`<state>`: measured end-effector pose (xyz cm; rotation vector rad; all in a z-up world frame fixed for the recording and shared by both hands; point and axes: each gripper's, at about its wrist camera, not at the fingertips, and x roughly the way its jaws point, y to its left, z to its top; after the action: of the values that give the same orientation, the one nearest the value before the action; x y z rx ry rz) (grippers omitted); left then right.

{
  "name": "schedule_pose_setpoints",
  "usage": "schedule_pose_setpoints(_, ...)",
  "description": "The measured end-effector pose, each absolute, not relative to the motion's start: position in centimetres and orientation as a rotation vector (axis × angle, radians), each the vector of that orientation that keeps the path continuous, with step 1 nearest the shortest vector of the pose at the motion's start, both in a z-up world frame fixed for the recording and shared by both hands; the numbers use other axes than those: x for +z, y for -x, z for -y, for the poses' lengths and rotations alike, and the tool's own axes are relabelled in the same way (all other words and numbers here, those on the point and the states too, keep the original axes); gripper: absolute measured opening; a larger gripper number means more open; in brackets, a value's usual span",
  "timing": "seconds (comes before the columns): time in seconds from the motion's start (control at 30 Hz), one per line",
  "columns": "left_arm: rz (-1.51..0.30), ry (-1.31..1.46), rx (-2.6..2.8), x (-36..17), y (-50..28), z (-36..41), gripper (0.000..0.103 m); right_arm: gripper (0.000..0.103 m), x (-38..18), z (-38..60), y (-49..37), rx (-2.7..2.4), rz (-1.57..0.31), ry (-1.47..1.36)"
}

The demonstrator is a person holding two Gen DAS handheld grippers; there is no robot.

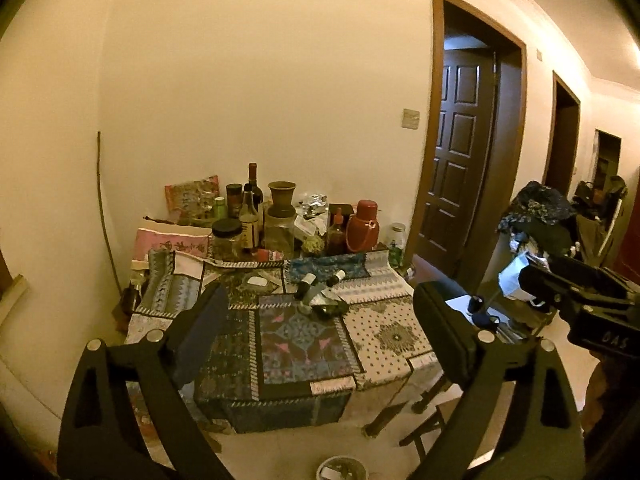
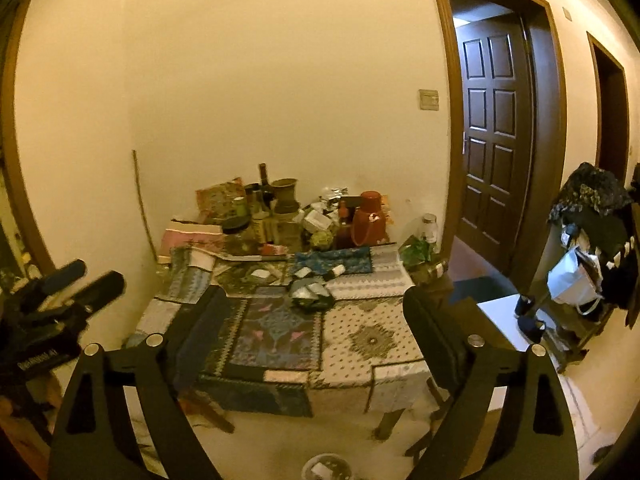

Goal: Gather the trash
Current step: 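Move both open tools toward the green bottle and dark green bag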

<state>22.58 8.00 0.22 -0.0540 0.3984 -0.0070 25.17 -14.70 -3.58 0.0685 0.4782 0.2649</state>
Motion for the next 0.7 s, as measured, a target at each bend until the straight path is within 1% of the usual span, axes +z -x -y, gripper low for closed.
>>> schedule_pose_setpoints(0.4,-0.423,0.101,0.102,1.0,-34.9,-5.0,0.094,0.088,-3.6,18.0,-36.8,0.339,-0.511,-0.025)
schedule_pose_setpoints(0.7,-0.484,0.103,0.186,-0.5,-41.3,-3.5,0.094,0.088,-5.2,18.2,-43.2,0.442,-0.552,0.014)
